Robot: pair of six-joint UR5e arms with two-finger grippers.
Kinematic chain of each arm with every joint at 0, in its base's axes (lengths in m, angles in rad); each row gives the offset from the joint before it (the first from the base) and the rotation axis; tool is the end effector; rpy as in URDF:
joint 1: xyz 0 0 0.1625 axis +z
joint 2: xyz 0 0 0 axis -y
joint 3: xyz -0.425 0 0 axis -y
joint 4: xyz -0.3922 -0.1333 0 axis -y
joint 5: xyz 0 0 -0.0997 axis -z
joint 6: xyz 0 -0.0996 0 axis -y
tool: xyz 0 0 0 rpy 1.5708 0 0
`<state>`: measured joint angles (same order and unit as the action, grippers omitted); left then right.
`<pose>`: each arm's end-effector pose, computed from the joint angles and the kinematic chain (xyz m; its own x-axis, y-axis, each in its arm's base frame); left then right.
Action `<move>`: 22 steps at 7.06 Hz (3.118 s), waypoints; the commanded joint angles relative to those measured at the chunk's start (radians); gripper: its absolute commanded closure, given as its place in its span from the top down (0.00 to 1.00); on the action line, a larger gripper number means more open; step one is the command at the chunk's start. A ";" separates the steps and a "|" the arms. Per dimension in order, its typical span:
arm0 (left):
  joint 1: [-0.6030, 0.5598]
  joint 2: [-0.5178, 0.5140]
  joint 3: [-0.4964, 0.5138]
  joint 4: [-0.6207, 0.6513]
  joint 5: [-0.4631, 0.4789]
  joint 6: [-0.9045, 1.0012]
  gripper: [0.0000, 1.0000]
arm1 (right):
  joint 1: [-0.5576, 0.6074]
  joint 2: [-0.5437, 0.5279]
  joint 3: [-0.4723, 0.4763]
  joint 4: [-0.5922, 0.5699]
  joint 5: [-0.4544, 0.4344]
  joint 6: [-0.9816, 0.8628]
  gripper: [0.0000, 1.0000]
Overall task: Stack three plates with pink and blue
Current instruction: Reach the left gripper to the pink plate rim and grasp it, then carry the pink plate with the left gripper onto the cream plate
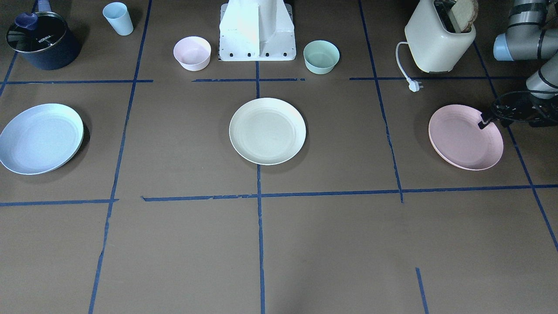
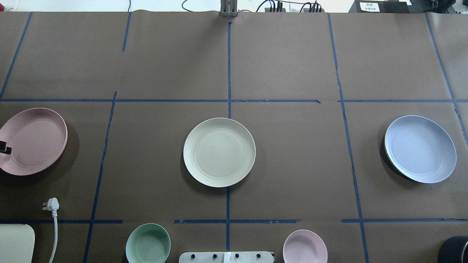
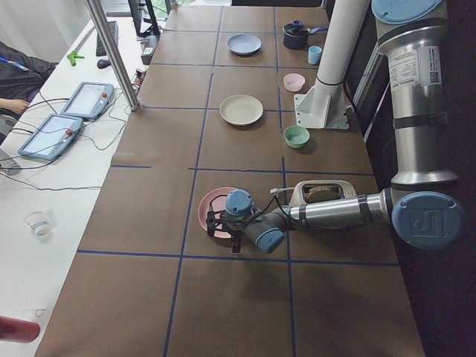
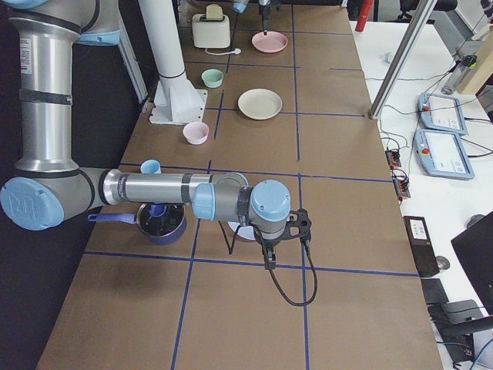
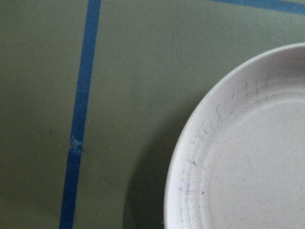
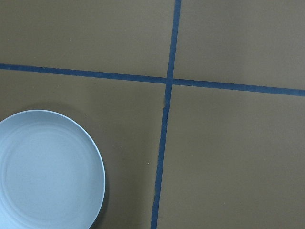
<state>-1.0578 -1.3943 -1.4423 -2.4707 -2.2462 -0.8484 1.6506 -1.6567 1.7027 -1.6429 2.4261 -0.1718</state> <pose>0.1470 -0.4057 0.7072 0.6408 -0.0862 -0.7628 0.1124 0.9935 -0.0179 0.0941 -0.4472 0.6358 0.6564 -0.0995 0.7479 0.0330 0.9941 0.1033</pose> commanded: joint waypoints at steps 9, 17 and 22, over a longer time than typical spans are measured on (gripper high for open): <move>-0.243 0.012 -0.263 0.279 -0.377 -0.020 0.00 | 0.000 0.002 0.014 -0.002 0.002 0.005 1.00; 0.473 -0.524 -0.426 0.417 0.176 -0.908 0.00 | -0.009 0.026 0.011 0.000 0.017 0.041 1.00; 0.578 -0.571 -0.411 0.486 0.281 -0.925 0.03 | -0.121 -0.004 0.011 0.219 0.030 0.324 1.00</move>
<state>-0.4835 -1.9633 -1.8547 -1.9875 -1.9687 -1.7729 1.5640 -1.6447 1.7142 -1.4982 2.4571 0.0645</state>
